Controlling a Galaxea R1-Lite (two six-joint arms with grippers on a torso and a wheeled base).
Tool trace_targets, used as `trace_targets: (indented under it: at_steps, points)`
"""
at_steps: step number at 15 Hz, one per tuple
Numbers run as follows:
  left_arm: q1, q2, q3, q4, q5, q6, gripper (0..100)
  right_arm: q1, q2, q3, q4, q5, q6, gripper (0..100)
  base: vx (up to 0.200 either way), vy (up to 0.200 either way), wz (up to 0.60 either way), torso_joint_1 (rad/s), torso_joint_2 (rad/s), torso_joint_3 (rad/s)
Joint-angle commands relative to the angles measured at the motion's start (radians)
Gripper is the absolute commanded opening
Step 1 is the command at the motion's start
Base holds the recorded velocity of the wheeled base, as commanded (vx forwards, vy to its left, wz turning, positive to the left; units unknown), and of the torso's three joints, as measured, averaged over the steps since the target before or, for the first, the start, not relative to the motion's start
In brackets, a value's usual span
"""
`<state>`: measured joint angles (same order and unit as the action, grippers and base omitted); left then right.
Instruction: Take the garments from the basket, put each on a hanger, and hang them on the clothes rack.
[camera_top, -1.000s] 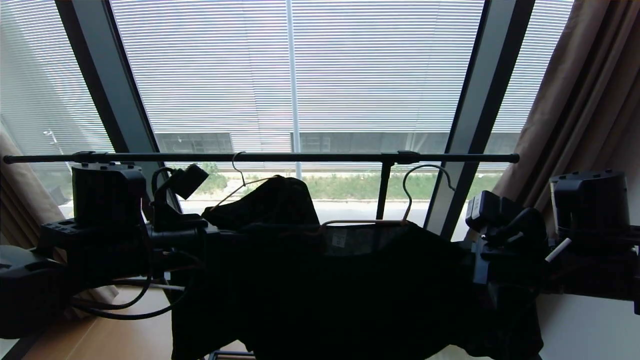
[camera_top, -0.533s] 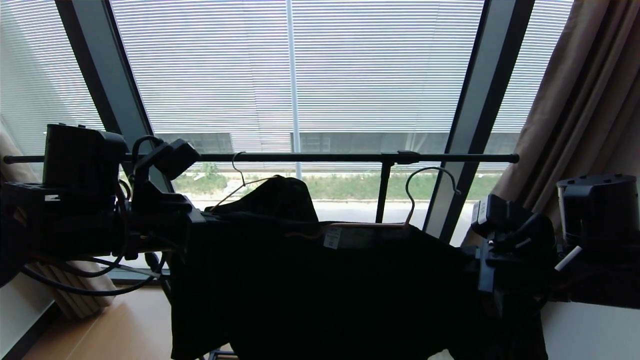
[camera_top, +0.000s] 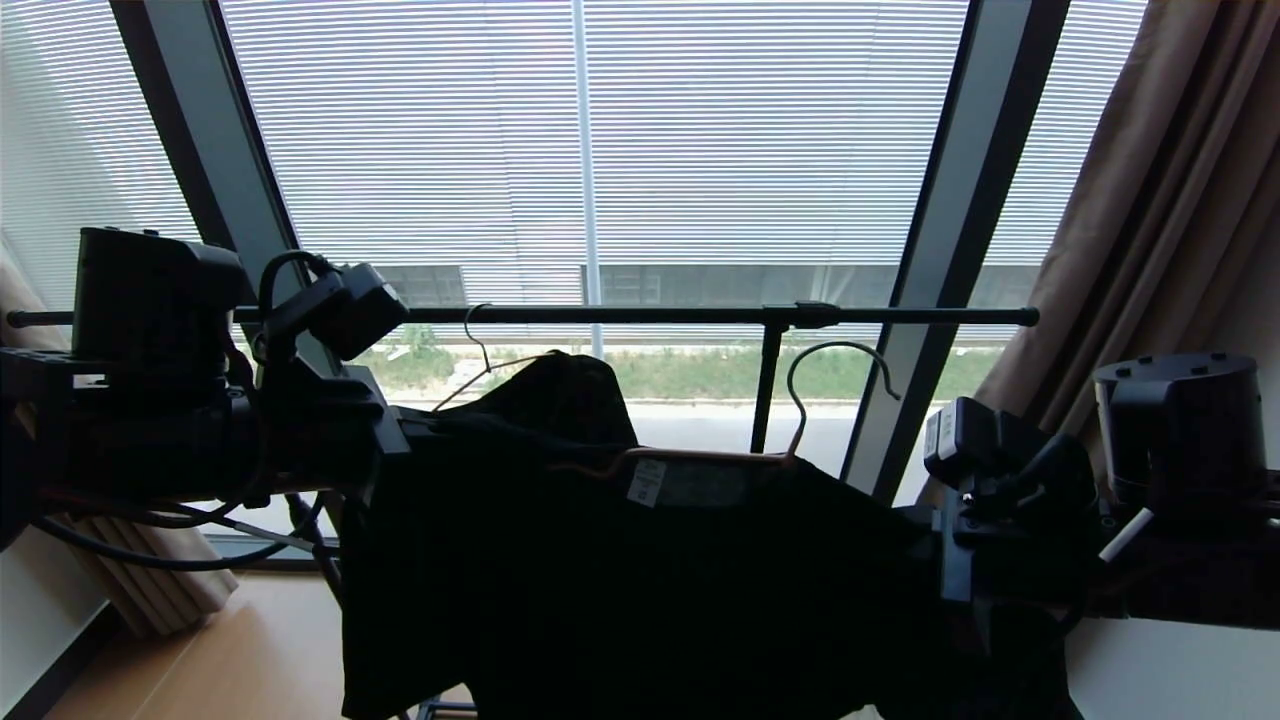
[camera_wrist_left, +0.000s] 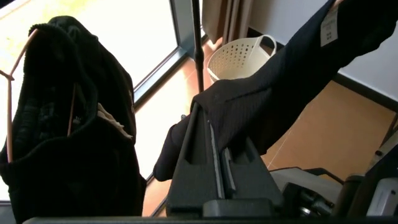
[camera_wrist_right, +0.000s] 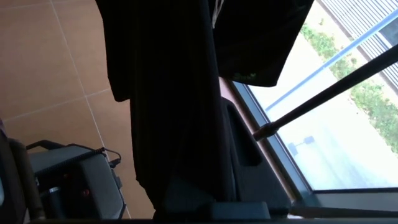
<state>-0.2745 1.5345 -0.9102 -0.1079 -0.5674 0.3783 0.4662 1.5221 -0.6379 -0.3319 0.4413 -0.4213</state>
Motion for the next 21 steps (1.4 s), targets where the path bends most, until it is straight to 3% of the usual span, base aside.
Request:
trace_targets:
  at_steps: [1,5,10,17,21]
  points:
    - [0.026,0.000,-0.001,-0.001,0.000,0.033,0,0.003,-0.045,0.024,0.011,0.001,-0.001,0,0.000,0.000,0.00,0.000,0.00,0.000]
    - [0.031,-0.005,0.039,-0.003,0.001,0.040,0,0.002,-0.060,0.052,-0.002,0.011,-0.001,0,0.000,0.000,0.00,0.000,0.00,0.000]
    - [0.027,-0.011,0.060,-0.006,0.001,0.062,0,0.005,-0.062,0.113,-0.050,0.076,-0.001,0,0.000,0.000,0.00,0.000,0.00,0.000]
    - [0.011,-0.002,0.056,-0.029,-0.002,0.111,0,0.026,-0.065,0.115,-0.067,0.089,0.002,0,0.000,0.000,0.00,0.000,0.00,0.000]
    - [-0.034,-0.005,0.054,-0.029,-0.002,0.120,0,0.048,-0.030,0.116,-0.137,0.083,0.056,0,0.000,0.000,0.00,0.000,0.00,0.000]
